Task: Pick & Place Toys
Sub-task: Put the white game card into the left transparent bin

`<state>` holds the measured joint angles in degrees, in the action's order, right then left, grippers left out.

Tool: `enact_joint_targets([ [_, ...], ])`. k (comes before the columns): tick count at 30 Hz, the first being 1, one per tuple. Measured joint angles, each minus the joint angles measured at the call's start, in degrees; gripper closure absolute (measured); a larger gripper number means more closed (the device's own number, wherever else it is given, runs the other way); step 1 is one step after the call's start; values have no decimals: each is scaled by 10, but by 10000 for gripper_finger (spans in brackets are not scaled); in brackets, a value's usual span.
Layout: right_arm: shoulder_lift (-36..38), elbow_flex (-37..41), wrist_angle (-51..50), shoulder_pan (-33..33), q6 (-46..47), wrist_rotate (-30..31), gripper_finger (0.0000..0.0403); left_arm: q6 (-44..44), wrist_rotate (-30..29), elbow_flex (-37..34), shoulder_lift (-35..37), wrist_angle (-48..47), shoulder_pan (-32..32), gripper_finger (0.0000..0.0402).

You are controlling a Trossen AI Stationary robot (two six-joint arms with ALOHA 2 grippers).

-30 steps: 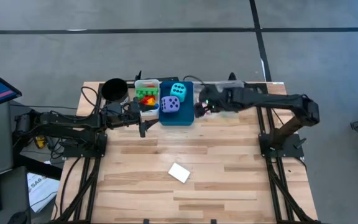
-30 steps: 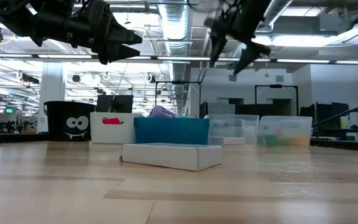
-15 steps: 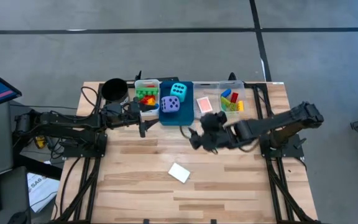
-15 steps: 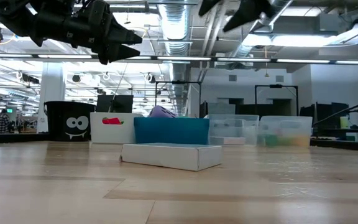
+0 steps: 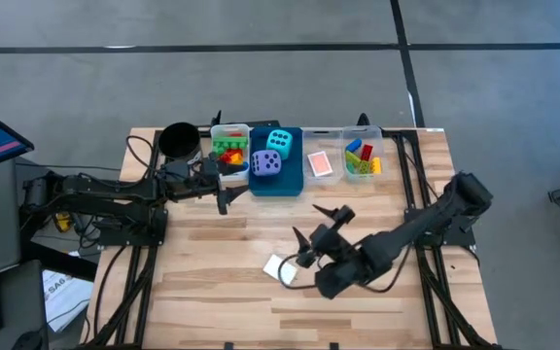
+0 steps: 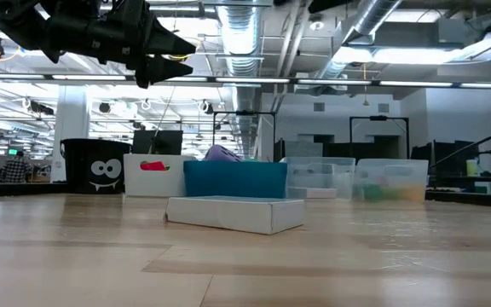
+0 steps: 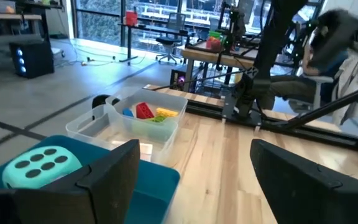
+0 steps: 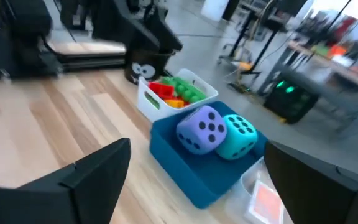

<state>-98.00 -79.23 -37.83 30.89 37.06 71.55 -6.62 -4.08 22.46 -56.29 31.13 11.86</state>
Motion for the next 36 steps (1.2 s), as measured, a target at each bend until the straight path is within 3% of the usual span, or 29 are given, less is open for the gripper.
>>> enact_joint_targets([
  [7, -75, 1, 14, -10, -11, -2, 39, -28, 0, 0, 0, -1, 0, 103],
  [13, -123, 1, 91, -25, -25, -60, 39, -40, 0, 0, 0, -27, -6, 103],
  [16, -147, 2, 191, -34, -95, -100, 39, -43, 0, 0, 0, -54, -12, 103],
  [20, -174, 1, 367, -54, -253, -208, 39, -43, 0, 0, 0, -89, -12, 103],
  [23, -177, 1, 419, -62, -317, -241, 39, -44, 0, 0, 0, -111, -12, 103],
  [30, -151, 19, 388, -45, -324, -218, 39, -44, 0, 0, 0, -130, -12, 103],
  [36, -124, 89, 307, -28, -201, -192, 39, -24, -4, 0, 0, -116, -12, 103],
])
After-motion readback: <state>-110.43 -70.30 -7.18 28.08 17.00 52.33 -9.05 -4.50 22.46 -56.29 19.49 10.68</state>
